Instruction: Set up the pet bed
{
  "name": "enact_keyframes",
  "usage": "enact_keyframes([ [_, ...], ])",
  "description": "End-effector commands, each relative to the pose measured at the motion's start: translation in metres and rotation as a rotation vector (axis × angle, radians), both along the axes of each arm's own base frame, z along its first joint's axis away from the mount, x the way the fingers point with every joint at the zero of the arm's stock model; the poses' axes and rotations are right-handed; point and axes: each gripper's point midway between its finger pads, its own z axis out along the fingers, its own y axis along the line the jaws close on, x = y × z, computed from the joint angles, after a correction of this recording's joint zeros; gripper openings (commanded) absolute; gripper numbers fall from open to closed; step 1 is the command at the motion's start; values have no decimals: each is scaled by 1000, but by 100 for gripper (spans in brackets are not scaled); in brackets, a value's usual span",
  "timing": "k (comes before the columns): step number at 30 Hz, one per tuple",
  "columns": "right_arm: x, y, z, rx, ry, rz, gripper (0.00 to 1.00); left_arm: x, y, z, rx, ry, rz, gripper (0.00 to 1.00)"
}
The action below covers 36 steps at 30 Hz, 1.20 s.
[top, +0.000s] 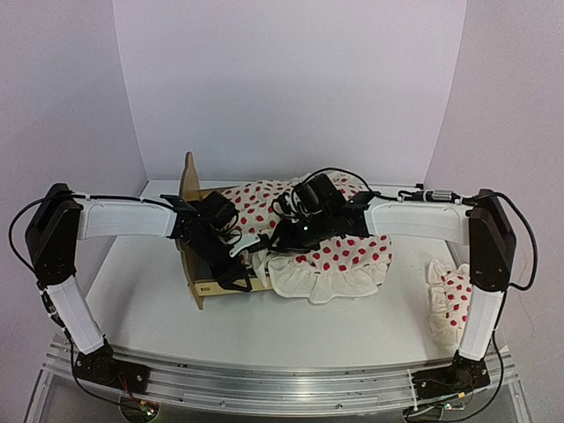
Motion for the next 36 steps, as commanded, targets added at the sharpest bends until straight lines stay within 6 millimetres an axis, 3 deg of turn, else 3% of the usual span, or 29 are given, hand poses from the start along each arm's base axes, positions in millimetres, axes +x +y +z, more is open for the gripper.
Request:
enact_keyframes([
  [1,-2,2,23,58,-34,26,29,-22,-4,0,-24,131,-70,54],
  [3,-3,2,24,59,-33,28,29,-40,-11,13,-80,199,-136,48],
  [6,-3,1,23,55,-36,26,29,-61,-18,36,-168,220,-252,46],
  [10,-1,0,24,51,-46,21,29,-69,-14,37,-156,229,-318,43],
  [13,0,0,26,49,-57,22,30,-56,-18,46,-150,154,-333,44],
  [17,0,-2,28,49,-64,22,30,-28,-29,88,-202,-72,-329,50],
  [20,0,-4,27,43,-69,17,30,-14,-27,104,-201,-186,-314,49],
  [25,0,-6,27,35,-79,16,30,9,-5,78,-40,-252,-256,25],
  [31,-1,-8,29,34,-84,14,30,12,14,46,115,-257,-337,18],
  [36,0,-10,30,32,-87,6,30,-10,14,50,84,-225,-519,18],
])
